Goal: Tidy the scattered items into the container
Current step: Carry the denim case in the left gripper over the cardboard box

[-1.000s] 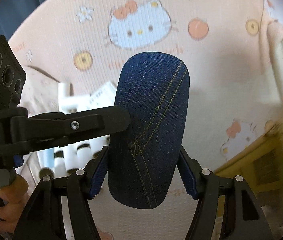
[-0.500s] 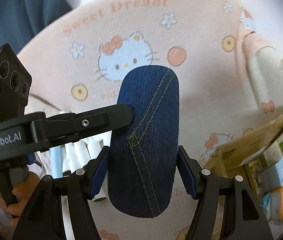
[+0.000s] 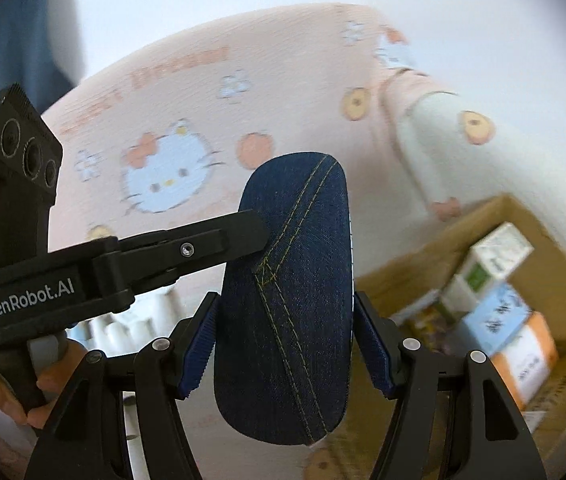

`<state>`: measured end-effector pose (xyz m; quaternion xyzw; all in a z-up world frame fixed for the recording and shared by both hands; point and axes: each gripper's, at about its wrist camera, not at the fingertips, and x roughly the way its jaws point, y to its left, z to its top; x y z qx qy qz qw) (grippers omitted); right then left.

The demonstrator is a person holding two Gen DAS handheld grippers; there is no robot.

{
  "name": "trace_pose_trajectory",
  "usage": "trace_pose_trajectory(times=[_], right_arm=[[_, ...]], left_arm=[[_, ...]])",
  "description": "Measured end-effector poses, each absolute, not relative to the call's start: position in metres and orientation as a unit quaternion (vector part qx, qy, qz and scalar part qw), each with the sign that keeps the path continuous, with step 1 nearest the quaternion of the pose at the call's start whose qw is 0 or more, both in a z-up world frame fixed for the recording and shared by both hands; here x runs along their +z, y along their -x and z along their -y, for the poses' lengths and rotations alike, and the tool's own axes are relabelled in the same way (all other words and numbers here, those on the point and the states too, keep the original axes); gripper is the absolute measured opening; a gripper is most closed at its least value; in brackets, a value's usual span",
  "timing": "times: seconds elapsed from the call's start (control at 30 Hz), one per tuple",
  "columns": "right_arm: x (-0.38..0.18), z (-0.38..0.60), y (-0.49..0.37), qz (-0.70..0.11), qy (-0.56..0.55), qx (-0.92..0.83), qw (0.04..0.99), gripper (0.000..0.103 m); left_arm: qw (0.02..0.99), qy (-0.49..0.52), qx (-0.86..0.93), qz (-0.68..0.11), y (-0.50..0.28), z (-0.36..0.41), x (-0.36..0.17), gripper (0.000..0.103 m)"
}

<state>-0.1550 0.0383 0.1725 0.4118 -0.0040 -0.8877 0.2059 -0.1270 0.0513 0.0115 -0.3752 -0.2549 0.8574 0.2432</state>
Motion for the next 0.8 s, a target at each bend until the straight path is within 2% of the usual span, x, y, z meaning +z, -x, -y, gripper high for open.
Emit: trace_pose_trajectory(times=[0.33, 0.53, 0.67, 0.7, 0.73, 0.8], right_arm=[[0.171, -0.087, 0.183, -0.002, -0.429, -0.892, 0.143, 0.063], [0.180, -0.107, 0.208, -0.034, -0.428, -0.890, 0.151, 0.063], [0.193, -0.119, 0.225, -0.058, -0.438, -0.879, 0.177, 0.063], [0.196, -0.120, 0.228, -0.066, -0.440, -0.877, 0.183, 0.059], [0.202, -0.123, 0.230, -0.070, -0.440, -0.876, 0.186, 0.042], [0.211, -0.127, 0.236, -0.072, -0.446, -0.872, 0.187, 0.031]], left_arm=[[0.265, 0.399, 0.849, 0.222, 0.172, -0.103, 0.008, 0.032], [0.255, 0.402, 0.860, 0.186, 0.196, -0.129, 0.022, 0.032], [0.283, 0.386, 0.863, 0.163, 0.199, -0.151, 0.035, 0.032], [0.283, 0.372, 0.869, 0.163, 0.200, -0.156, 0.040, 0.032], [0.293, 0.368, 0.867, 0.163, 0.202, -0.162, 0.044, 0.032], [0.314, 0.383, 0.854, 0.158, 0.210, -0.179, 0.049, 0.032]])
